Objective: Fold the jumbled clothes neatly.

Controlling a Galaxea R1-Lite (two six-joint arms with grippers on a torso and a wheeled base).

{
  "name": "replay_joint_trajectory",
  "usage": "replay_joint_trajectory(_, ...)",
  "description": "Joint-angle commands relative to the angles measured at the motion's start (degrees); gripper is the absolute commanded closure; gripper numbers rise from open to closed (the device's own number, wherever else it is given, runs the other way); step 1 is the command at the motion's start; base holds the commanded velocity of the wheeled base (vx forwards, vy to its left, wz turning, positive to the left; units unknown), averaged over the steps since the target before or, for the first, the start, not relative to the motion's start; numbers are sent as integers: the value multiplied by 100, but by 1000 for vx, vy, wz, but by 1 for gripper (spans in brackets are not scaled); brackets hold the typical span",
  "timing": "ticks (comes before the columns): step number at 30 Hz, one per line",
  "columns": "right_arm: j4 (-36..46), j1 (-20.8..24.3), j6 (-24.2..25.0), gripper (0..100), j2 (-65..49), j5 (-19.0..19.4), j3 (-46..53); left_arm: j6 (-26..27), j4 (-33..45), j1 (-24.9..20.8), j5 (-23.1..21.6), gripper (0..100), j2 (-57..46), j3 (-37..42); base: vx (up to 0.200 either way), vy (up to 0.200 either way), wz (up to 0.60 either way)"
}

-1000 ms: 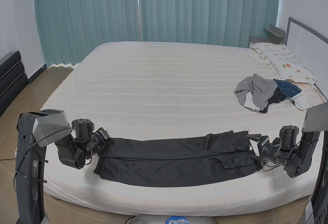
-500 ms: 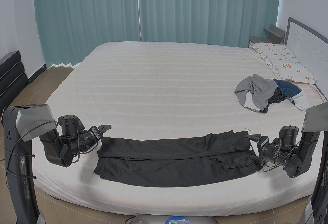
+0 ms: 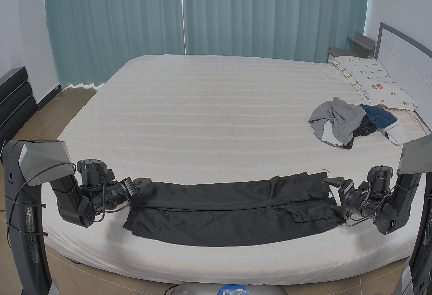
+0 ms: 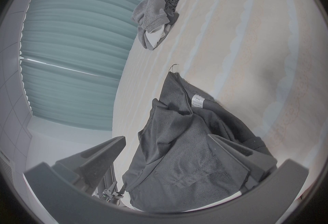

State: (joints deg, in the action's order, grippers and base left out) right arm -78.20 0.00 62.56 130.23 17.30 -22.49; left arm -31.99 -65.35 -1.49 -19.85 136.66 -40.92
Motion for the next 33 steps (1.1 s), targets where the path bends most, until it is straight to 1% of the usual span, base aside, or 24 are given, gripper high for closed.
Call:
replay_joint_trajectory(1,-2,0,2,0,11,2,8,386,-30,-62,33,0,195,164,0,0,0)
replay_joint_trajectory(3,-2,18,2,0,11,10,8,518,-30,-80,60,0,203,269,0,0,0)
replay_joint_trajectory(8,-2,0,-34,0,20,10,8,562,-39,-176,104,0,203,331,0,0,0)
replay_joint_trajectory(12,-2,0,-42,0,11,10,26,747,-39,-220,332,0,203,427,0,0,0)
replay_joint_trajectory(13,-2,0,-42,0,11,10,26,747,-39,-220,332,0,203,427,0,0,0)
replay_joint_trajectory(14,-28,0,-51,0,20,19,52,852,-48,-238,447,0,203,445,0,0,0)
replay_joint_trajectory(23,-310,0,-69,0,99,28,131,922,-171,-273,473,0,203,471,0,0,0)
replay_joint_trajectory(24,-318,0,-78,0,99,28,131,922,-179,-273,473,100,203,498,0,0,0)
replay_joint_trajectory(28,-310,0,-78,0,99,37,131,914,-206,-273,473,100,168,524,0,0,0)
replay_joint_trajectory(33,-318,0,-78,0,99,37,131,914,-513,-273,482,100,116,673,0,0,0)
